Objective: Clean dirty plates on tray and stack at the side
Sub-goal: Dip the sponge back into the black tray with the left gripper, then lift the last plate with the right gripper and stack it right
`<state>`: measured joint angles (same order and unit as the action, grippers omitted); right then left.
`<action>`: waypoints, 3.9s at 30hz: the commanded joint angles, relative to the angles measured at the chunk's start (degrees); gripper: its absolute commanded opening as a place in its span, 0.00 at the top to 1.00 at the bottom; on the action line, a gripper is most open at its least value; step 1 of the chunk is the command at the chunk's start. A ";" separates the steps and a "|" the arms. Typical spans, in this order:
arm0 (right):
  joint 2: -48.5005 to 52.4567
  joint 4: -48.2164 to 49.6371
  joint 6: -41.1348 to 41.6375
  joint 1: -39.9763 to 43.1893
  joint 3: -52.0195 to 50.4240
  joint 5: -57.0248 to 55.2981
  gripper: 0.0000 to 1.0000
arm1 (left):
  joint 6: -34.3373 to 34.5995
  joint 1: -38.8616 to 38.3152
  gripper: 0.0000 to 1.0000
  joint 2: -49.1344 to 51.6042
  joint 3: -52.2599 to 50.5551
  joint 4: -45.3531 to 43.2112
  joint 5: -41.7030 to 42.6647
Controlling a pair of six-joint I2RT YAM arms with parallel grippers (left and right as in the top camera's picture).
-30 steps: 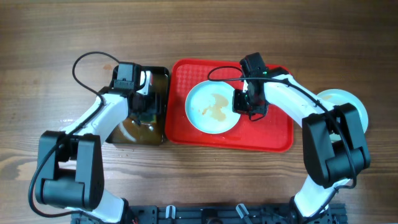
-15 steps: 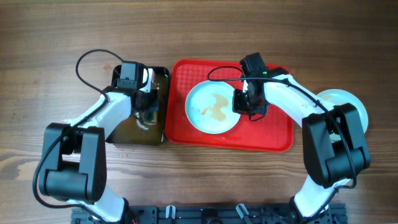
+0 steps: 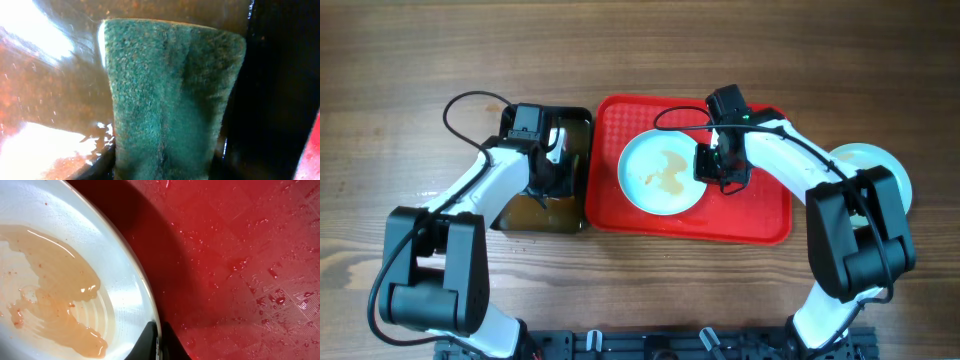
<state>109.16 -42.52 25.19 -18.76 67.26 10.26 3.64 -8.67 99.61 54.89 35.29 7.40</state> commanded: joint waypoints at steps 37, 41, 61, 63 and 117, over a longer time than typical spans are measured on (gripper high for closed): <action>1.09 -1.33 -1.18 -0.02 -1.77 -2.34 0.94 | 1.79 -0.24 0.40 -5.27 1.38 -4.17 1.33; 1.09 -1.09 -1.18 -0.02 -1.77 -2.32 0.90 | 3.32 -0.24 0.40 -5.09 1.36 1.38 1.33; -8.68 3.74 -4.57 -0.02 -3.04 -3.52 0.96 | 3.28 -0.22 0.40 -4.72 1.36 2.91 1.29; -12.87 3.93 -6.93 -0.02 -3.04 -6.25 0.96 | 3.28 -0.22 0.38 -4.72 1.36 2.86 1.29; -23.08 2.08 3.02 -2.75 -3.10 -44.72 0.96 | 3.26 -0.22 0.35 -4.72 1.36 1.64 1.29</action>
<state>87.31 -38.70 16.56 -29.58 63.99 -44.93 6.37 -8.67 94.67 56.31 37.12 7.97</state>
